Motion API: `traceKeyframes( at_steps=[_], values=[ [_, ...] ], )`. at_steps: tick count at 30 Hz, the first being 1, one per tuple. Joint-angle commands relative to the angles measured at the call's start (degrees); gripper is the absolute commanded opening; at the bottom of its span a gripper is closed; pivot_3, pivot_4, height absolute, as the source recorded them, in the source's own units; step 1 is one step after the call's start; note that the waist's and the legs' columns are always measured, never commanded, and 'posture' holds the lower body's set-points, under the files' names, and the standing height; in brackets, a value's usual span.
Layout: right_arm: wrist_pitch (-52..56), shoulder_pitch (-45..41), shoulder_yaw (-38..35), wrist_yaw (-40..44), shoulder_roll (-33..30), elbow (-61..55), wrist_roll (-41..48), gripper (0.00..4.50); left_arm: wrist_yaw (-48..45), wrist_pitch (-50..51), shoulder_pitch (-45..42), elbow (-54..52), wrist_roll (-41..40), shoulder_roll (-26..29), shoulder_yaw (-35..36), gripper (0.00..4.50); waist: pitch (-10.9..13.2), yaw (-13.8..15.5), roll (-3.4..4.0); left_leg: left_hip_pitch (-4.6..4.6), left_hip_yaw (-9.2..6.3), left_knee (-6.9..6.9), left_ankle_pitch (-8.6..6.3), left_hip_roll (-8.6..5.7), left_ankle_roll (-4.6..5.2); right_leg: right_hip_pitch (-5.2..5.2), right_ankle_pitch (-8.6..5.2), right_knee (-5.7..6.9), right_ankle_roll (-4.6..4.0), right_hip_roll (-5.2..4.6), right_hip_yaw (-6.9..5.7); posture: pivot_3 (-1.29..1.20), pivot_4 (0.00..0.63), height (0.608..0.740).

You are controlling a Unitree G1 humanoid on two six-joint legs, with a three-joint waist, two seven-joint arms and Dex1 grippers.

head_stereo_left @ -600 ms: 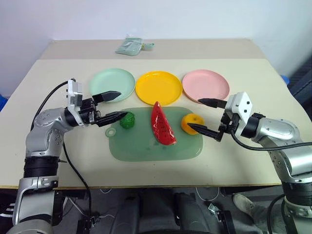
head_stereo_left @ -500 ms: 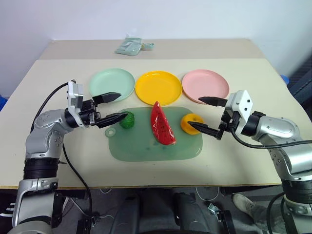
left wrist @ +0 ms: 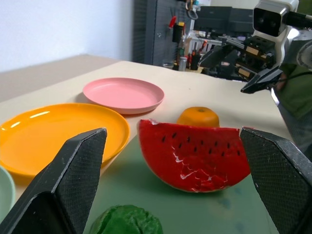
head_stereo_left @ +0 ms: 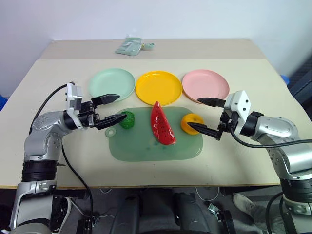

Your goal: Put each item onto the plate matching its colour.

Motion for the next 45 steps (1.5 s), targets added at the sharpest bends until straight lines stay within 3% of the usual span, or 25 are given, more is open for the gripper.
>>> traceKeyframes(
  at_steps=[1, 10, 16, 30, 38, 41, 43, 45],
  values=[
    [0.79, -2.94, -1.38, 1.47, 0.12, -2.06, 3.68, 4.43, -0.25, -0.90, -0.80, 2.76, -0.12, 2.92, 3.58, 4.50, 0.00, -0.19, 0.00, 0.01, 0.00, 0.00, 0.00, 0.01, 0.00, 0.00, 0.00, 0.00, 0.00, 0.01, 0.00, 0.00, 0.150, 0.740],
    [13.30, -7.38, -0.52, 11.32, -10.01, -9.39, 14.86, 4.43, 4.35, 6.96, -4.21, -0.04, 0.81, 1.90, -1.40, 4.50, -0.02, 0.21, -0.05, -0.03, -0.04, 0.11, 0.00, -0.02, 0.00, 0.06, 0.00, -0.01, 0.01, -0.03, -0.02, 0.00, 0.150, 0.740],
    [12.42, -12.75, 2.06, 7.88, -6.39, -9.06, 13.05, 4.43, 5.17, 0.94, -6.52, 4.37, 8.96, 0.14, -7.68, 4.50, -0.02, 0.01, -0.03, 0.04, -0.03, -0.01, 0.00, 0.01, 0.00, 0.05, -0.01, -0.01, 0.00, 0.01, -0.02, 0.00, 0.150, 0.740],
    [11.65, -9.08, 1.68, 3.30, -5.56, -12.08, 11.84, 4.43, 8.16, -14.29, -6.54, 14.32, 19.97, -3.81, -11.88, 4.50, -0.02, 0.20, -0.04, -0.04, -0.01, 0.04, 0.00, -0.01, 0.00, -0.01, 0.00, -0.03, 0.01, -0.02, -0.01, 0.00, 0.150, 0.740],
    [10.34, -8.35, 2.27, 2.39, -4.89, -11.63, 10.43, 4.43, 6.64, -17.32, -7.18, 21.42, 21.59, -6.51, -13.17, 4.50, -0.02, 0.24, -0.04, -0.05, -0.01, 0.06, 0.00, -0.01, 0.01, 0.00, 0.00, -0.01, 0.01, -0.02, -0.02, 0.00, 0.150, 0.740],
    [10.11, -8.19, 2.20, 2.22, -4.75, -11.66, 10.20, 4.50, 5.88, -17.50, -6.77, 21.71, 21.88, -7.26, -13.47, 3.69, -0.02, 0.21, -0.04, -0.05, -0.01, 0.08, 0.00, -0.01, 0.00, 0.00, 0.00, -0.01, 0.01, -0.02, -0.02, 0.00, 0.150, 0.740],
    [9.92, -8.07, 2.21, 2.24, -4.77, -11.60, 9.98, 4.50, 6.21, -18.00, -6.54, 21.24, 21.27, -7.83, -12.68, 2.71, -0.02, 0.19, -0.04, -0.05, -0.01, 0.07, 0.00, -0.01, 0.00, 0.00, 0.00, -0.01, 0.01, -0.02, -0.02, 0.00, 0.150, 0.740],
    [9.66, -7.98, 2.30, 2.08, -4.71, -11.51, 9.65, 4.50, 7.11, -18.77, -6.79, 20.86, 20.91, -7.86, -11.62, 2.53, -0.02, 0.16, -0.04, -0.05, -0.01, 0.07, 0.00, -0.01, 0.01, 0.00, 0.00, -0.01, 0.01, -0.02, -0.02, 0.00, 0.150, 0.740]
  ],
)
